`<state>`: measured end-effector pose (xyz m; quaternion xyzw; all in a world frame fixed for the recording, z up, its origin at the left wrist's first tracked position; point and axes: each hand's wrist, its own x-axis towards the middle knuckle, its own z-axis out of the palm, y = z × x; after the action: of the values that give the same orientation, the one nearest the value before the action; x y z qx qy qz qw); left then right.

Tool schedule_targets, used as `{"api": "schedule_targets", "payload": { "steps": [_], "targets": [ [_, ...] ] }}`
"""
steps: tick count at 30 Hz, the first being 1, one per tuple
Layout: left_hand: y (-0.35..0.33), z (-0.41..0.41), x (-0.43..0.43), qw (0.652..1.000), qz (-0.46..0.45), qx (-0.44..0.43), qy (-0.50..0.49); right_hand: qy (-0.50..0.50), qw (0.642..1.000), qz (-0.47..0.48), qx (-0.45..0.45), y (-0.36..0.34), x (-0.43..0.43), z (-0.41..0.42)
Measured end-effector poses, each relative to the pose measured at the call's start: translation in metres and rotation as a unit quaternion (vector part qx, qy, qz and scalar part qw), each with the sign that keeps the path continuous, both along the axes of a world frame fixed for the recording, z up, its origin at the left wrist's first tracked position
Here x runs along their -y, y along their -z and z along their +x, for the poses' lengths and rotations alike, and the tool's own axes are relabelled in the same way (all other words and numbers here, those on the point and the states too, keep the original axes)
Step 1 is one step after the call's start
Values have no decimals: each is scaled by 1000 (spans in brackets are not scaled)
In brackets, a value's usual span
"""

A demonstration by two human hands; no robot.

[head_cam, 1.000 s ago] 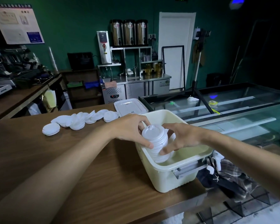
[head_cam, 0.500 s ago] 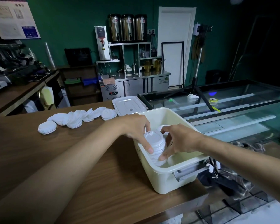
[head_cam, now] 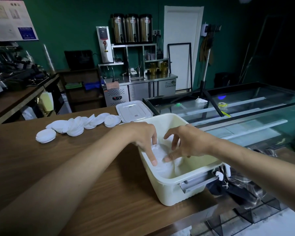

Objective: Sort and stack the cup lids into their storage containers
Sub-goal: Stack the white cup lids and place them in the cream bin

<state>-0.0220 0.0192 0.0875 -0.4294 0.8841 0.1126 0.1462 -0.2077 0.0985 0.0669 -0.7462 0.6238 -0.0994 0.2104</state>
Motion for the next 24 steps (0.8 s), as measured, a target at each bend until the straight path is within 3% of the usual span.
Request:
{"api": "schedule_targets", "payload": {
  "steps": [12,24],
  "targets": [
    [6,7,9,994,32,-107,9,-21,1000,-4,-12,13,10,-7],
    [24,-6,12,992,24,-118,39,-37,999,24,-18,22,14,-13]
  ]
}}
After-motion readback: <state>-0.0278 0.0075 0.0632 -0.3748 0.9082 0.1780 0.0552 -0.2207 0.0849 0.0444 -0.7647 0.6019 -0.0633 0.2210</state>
